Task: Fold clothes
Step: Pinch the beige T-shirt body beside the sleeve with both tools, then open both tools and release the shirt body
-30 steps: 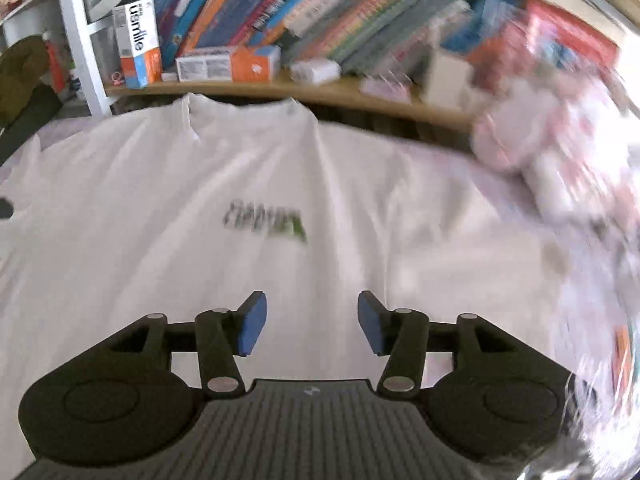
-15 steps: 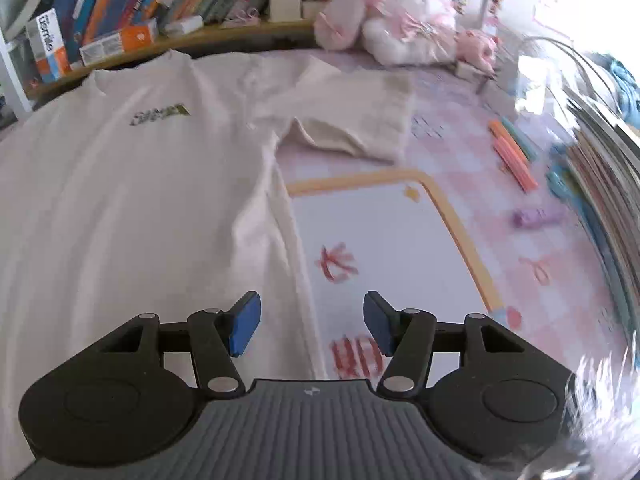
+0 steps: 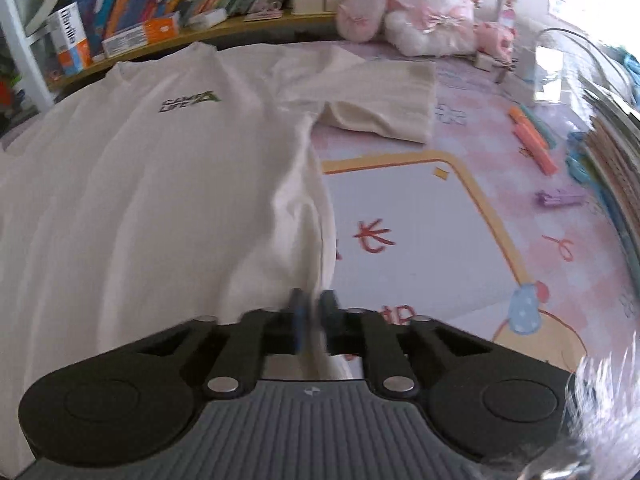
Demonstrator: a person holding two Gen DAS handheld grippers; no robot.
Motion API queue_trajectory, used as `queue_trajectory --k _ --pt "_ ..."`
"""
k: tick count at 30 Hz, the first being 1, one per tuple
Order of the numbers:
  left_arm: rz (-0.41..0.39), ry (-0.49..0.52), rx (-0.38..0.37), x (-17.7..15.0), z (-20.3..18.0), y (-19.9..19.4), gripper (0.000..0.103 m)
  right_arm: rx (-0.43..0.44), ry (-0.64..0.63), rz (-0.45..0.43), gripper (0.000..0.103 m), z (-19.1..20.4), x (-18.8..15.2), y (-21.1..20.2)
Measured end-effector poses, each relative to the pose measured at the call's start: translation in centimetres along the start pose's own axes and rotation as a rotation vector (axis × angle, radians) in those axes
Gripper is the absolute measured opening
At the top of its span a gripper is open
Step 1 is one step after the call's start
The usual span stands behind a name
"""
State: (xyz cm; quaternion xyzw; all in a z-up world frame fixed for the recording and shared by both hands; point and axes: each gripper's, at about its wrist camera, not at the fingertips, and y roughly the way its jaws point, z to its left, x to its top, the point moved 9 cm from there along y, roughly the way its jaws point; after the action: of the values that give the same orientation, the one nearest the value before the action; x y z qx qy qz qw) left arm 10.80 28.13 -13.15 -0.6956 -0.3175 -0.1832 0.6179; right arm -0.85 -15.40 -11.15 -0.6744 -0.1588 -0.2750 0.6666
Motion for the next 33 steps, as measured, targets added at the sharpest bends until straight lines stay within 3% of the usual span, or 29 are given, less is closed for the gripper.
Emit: queue_trajectory --k 7,21,33 --pt "0.003 0.046 -0.015 0.0 -0.2 0.0 0.002 -0.001 -0.029 0.009 0.005 0.5 0.2 0.3" --pt "0.015 0.058 -0.052 0.7 -1.0 1.2 0.002 -0.031 0.032 0.002 0.005 -0.6 0.1 0.3" --pt "-0.007 0.089 -0.05 0.5 -0.3 -0.5 0.006 -0.057 0.029 -0.001 0.005 -0.4 0.2 0.3"
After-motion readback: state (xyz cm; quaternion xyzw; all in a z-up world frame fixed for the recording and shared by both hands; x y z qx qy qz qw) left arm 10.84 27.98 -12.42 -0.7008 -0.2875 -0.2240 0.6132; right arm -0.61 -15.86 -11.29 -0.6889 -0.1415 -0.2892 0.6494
